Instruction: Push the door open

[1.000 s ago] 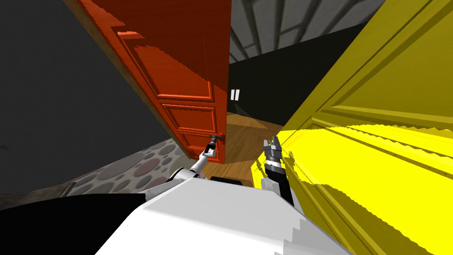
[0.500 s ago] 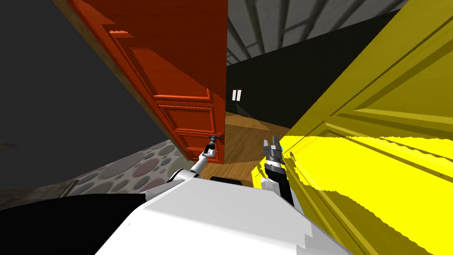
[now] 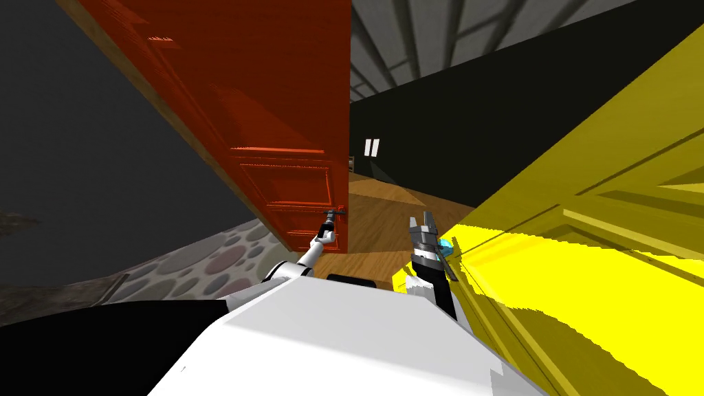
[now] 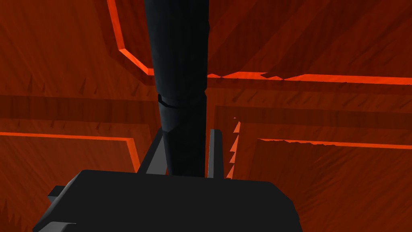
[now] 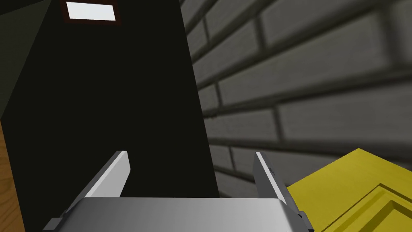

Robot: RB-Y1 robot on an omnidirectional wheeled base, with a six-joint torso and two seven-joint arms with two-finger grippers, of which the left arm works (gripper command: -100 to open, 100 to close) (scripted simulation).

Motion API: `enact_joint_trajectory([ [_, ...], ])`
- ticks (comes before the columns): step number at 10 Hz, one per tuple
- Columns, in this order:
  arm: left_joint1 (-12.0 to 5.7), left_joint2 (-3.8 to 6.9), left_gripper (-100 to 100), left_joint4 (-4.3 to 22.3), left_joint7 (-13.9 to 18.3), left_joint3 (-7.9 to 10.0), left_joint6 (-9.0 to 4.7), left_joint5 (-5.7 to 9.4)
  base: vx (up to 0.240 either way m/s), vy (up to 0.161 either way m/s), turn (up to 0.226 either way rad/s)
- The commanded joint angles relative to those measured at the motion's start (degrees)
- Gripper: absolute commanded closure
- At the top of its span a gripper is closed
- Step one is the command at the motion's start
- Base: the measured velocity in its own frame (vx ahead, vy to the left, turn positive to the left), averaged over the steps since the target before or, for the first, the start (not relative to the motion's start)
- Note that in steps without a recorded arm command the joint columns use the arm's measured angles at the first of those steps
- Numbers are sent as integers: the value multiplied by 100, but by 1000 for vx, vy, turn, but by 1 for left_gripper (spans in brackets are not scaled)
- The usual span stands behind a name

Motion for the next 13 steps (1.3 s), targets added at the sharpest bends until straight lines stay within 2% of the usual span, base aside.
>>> enact_joint_trajectory([
  [1, -64, -123, 100, 50, -106, 106, -51, 6, 174, -71, 121],
  [2, -75, -189, 100, 64, -150, 156, -62, 9, 160, -85, 98],
  [3, -53, -123, 100, 76, -117, 145, -51, 14, 66, -30, 45],
  [4, -114, -17, 100, 141, -303, 283, -155, 138, 103, -12, -11],
  [5, -142, 13, 100, 178, -406, 351, -205, 208, 144, -21, -13],
  [7, -142, 13, 100, 242, -406, 351, -205, 208, 89, 0, -5],
  [8, -142, 13, 100, 178, -406, 351, -205, 208, 26, 11, -2],
  [10, -229, 24, 100, 287, -719, 557, -357, 417, 122, -8, -17],
  [11, -229, 24, 100, 287, -719, 557, -357, 417, 138, -10, 37],
  [12, -285, -27, 100, 358, -920, 690, -454, 551, 164, -8, -22],
  [13, -303, -56, 100, 381, -985, 733, -486, 595, 150, -20, -2],
])
